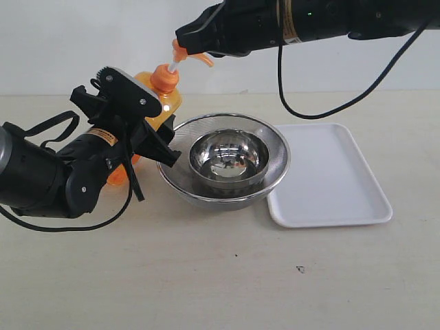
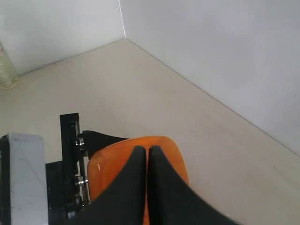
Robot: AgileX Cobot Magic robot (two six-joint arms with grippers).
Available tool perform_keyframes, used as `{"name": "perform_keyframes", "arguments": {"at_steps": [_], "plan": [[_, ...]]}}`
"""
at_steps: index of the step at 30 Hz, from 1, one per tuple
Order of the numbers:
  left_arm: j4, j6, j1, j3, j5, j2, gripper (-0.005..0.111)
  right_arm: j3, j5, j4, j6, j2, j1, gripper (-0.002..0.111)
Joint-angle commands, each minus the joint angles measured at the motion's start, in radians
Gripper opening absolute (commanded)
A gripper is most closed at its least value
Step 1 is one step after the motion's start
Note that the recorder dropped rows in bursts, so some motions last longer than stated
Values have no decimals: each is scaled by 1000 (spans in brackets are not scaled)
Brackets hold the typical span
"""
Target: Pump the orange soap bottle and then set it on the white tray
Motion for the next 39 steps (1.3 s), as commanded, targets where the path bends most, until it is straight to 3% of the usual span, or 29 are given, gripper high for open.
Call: {"name": "perform_keyframes", "arguments": {"at_steps": [1,16,39], "plan": [[15,-40,-11,4,91,4,5,15,-8,-63,0,23,4,0],[13,-40,-11,4,96,4,5,13,133,-63,-49,-112,2,0],[13,-40,-11,4,96,4,5,15,56,-63,-40,-57,4,0]]}}
